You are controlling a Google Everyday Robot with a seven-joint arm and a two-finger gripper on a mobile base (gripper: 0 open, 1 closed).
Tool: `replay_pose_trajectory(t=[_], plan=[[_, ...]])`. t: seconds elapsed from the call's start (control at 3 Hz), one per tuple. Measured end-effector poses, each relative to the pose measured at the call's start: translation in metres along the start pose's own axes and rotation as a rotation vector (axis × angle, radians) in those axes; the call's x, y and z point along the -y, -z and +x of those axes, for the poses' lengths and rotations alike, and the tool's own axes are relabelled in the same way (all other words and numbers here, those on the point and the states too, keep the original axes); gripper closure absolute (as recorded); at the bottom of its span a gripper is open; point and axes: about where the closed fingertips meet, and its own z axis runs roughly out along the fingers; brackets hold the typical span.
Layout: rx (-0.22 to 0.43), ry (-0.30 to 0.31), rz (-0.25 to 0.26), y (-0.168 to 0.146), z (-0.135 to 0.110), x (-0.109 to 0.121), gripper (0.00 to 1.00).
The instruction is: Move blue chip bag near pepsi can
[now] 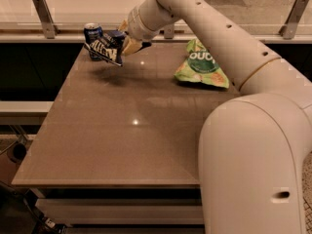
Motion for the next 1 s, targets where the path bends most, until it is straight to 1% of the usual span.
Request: replay_pose_trajectory(t=[0.33, 1.0], plan=[[-0.009, 0.002, -0.005, -0.0048, 0.0017, -0.0023, 0.82], [-0.005, 0.003, -0.015, -0.0118, 0.0003, -0.0051, 0.36]])
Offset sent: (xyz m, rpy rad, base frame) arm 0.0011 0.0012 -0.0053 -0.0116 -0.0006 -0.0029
